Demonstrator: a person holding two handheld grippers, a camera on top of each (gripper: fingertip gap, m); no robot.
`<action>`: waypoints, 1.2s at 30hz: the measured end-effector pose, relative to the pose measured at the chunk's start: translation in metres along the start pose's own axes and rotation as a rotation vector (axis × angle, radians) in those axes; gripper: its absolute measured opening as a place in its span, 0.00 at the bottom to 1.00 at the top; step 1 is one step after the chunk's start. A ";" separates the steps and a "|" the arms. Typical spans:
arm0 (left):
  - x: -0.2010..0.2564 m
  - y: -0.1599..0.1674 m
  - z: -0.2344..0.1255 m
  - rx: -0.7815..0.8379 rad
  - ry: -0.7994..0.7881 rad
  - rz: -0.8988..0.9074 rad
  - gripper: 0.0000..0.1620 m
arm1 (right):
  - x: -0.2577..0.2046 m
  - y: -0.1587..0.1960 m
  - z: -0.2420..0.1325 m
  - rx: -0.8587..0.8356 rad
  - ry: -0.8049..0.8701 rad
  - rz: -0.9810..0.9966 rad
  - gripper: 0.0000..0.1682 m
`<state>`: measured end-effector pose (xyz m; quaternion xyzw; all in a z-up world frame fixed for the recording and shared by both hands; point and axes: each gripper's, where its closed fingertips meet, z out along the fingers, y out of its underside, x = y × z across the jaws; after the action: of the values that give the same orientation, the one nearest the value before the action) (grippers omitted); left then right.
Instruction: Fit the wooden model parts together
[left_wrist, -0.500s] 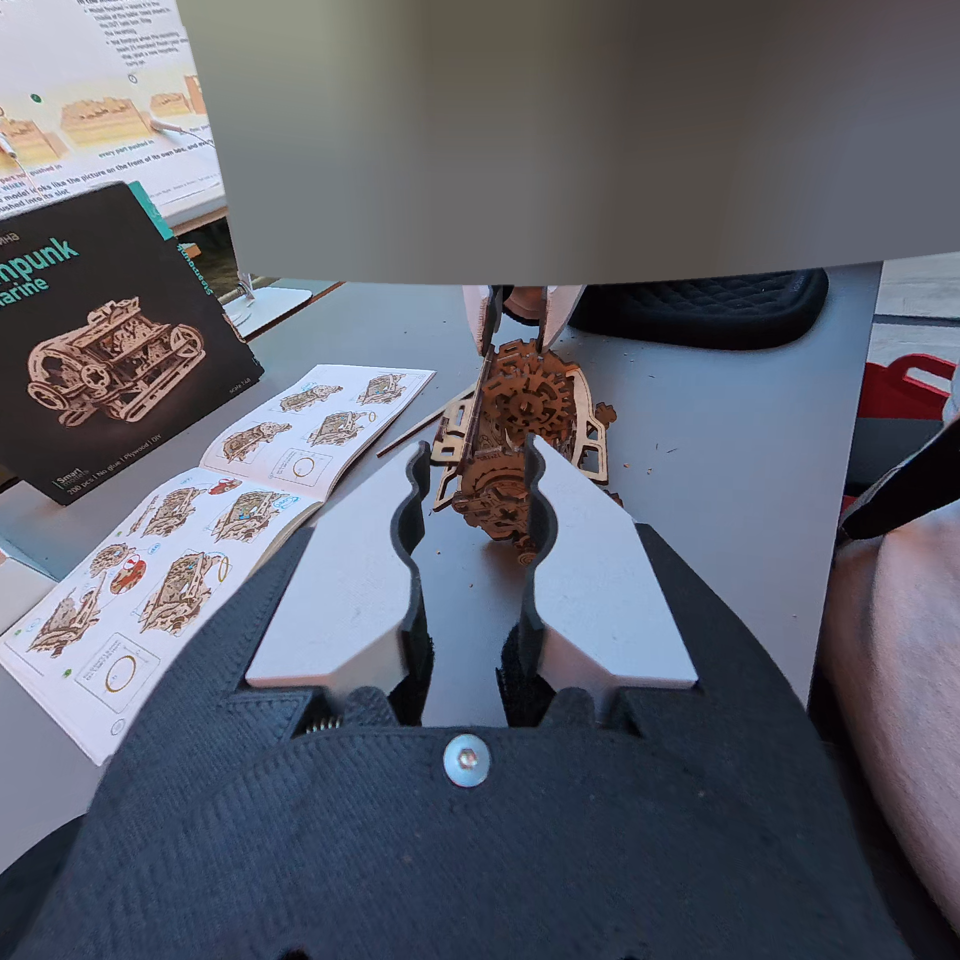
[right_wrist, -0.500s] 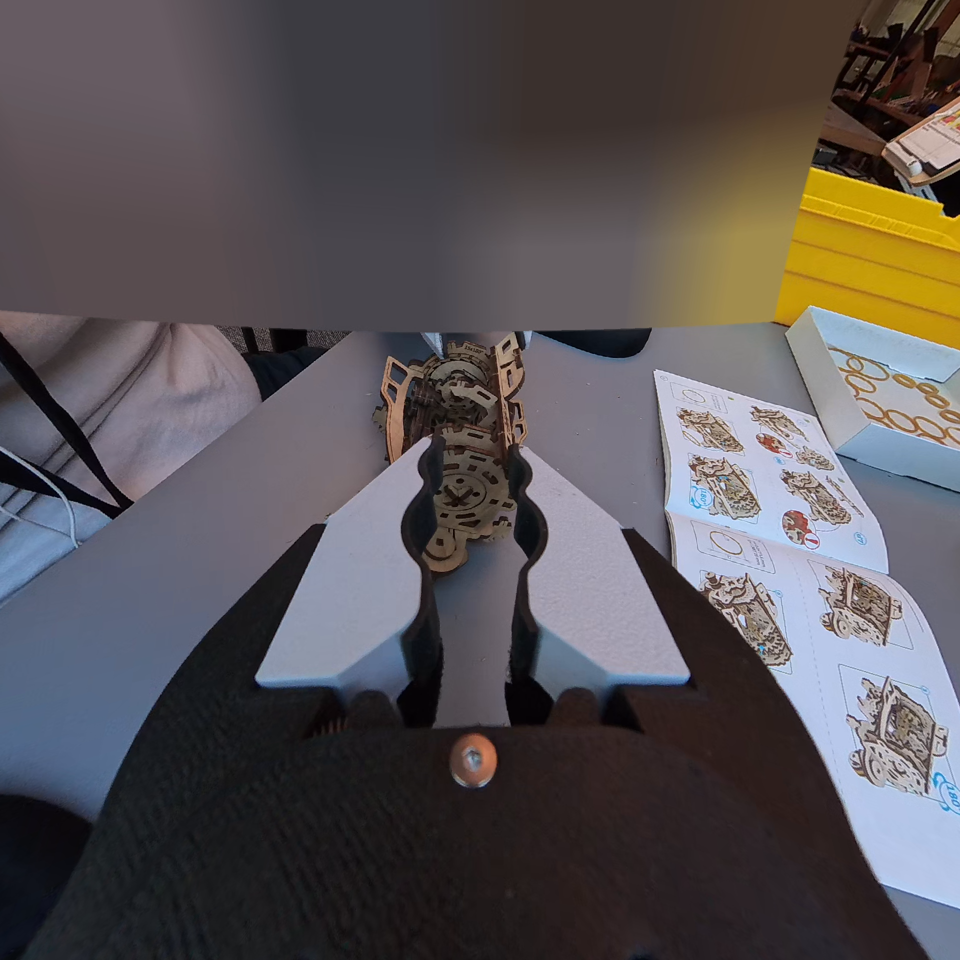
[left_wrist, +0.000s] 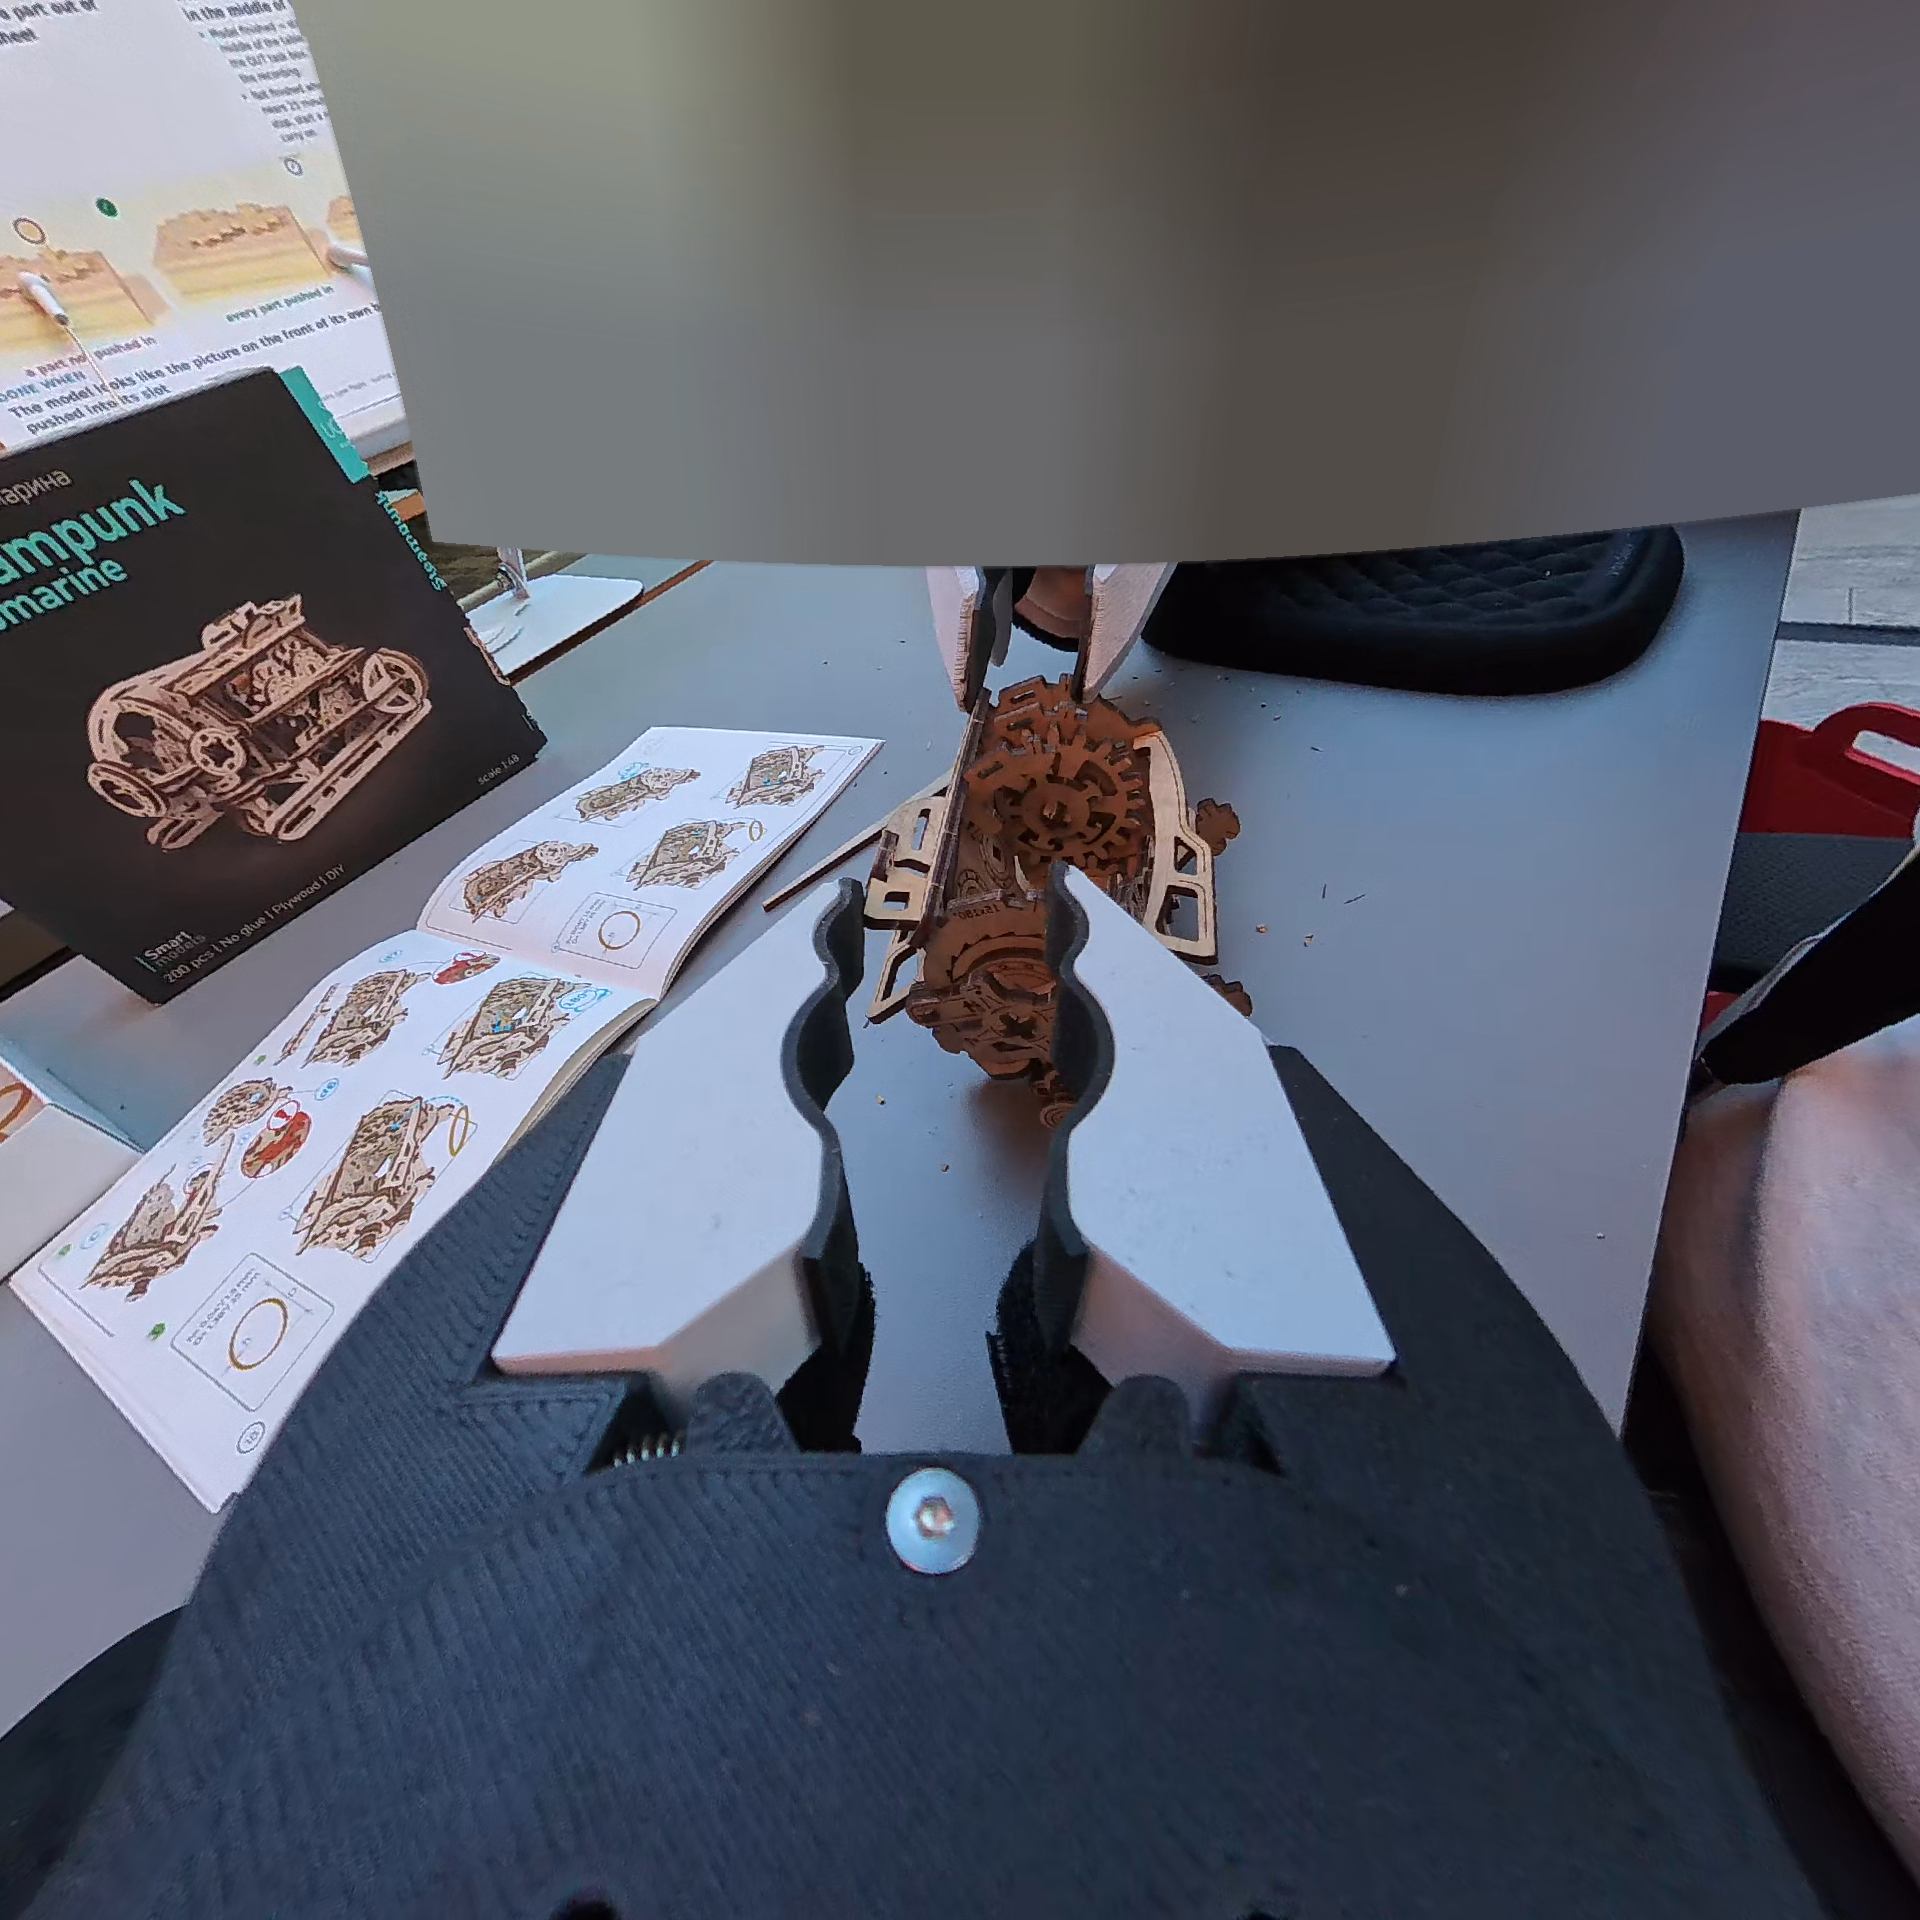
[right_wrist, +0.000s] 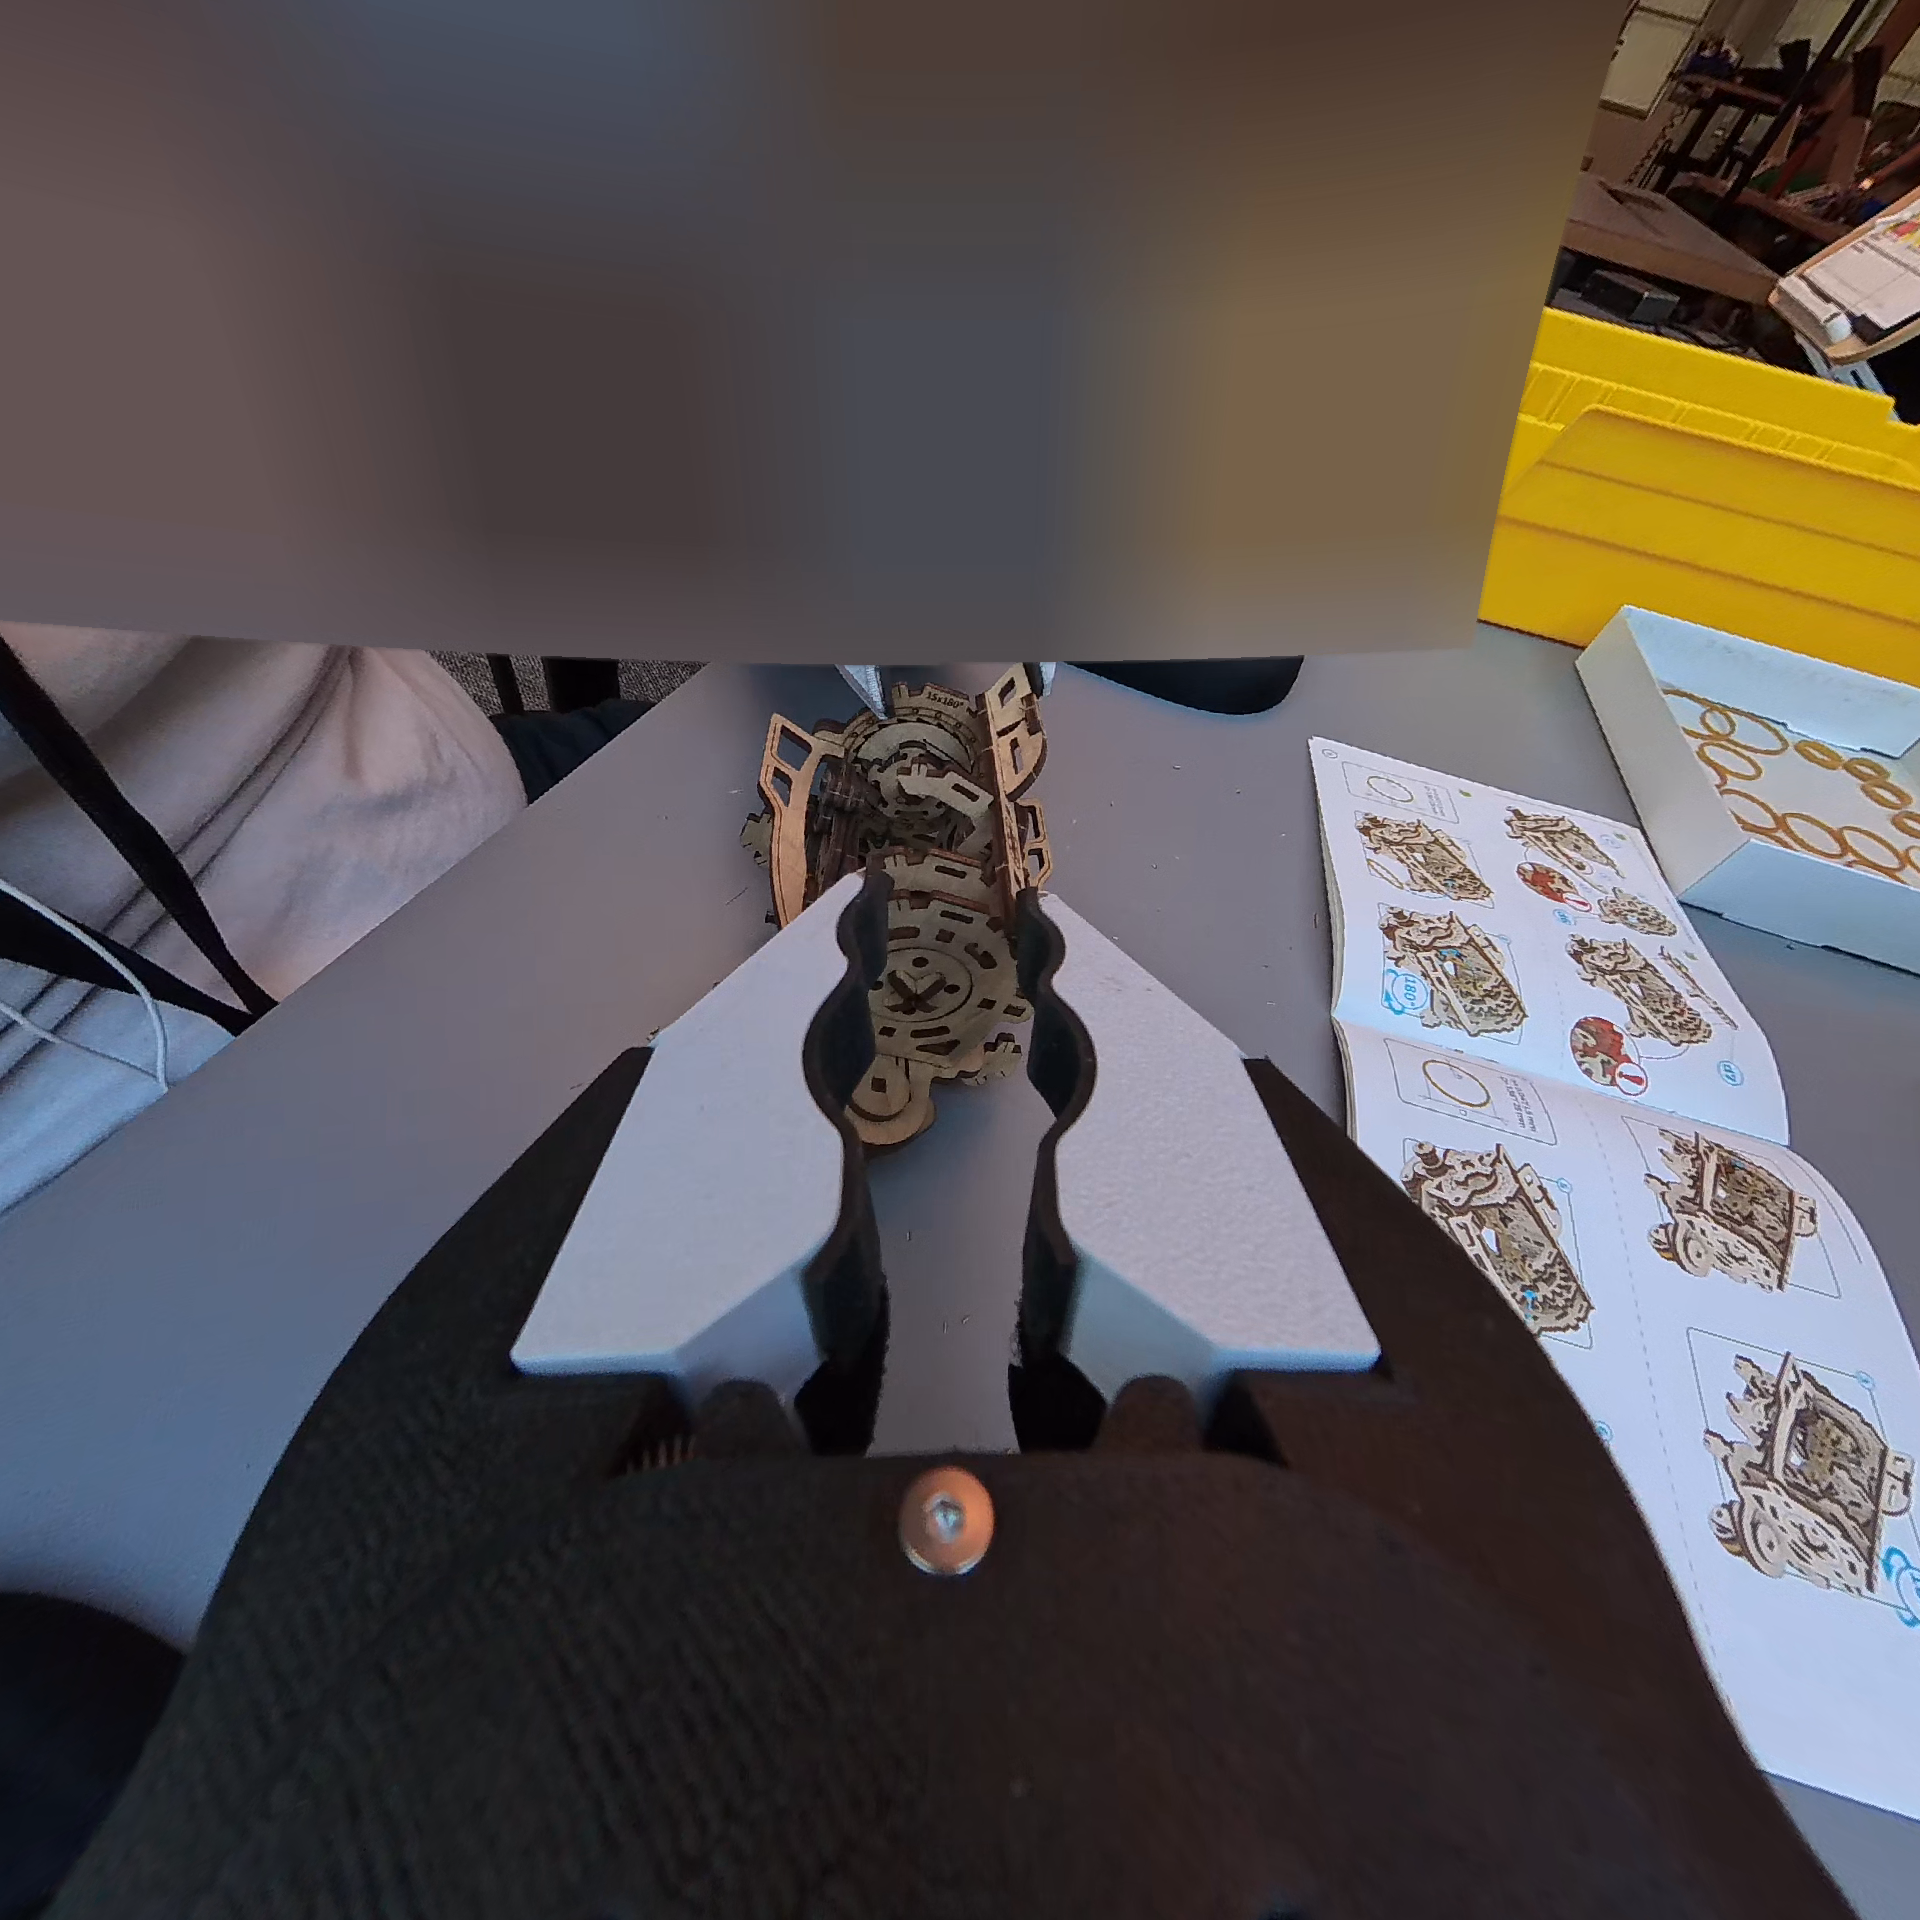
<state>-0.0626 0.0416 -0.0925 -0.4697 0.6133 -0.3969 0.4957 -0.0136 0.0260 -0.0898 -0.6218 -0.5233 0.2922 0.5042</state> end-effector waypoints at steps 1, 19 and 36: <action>0.000 0.000 0.000 0.000 0.000 0.000 0.21 | 0.000 0.000 0.000 0.000 0.000 0.000 0.14; 0.000 -0.002 -0.002 0.027 0.046 -0.005 0.22 | -0.001 -0.001 -0.001 0.005 -0.009 0.003 0.14; 0.002 -0.003 -0.003 0.037 0.018 0.064 0.20 | -0.001 -0.001 -0.001 0.005 -0.009 0.004 0.14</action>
<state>-0.0650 0.0394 -0.0897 -0.4371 0.6250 -0.3962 0.5113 -0.0136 0.0248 -0.0893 -0.6204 -0.5236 0.2974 0.5025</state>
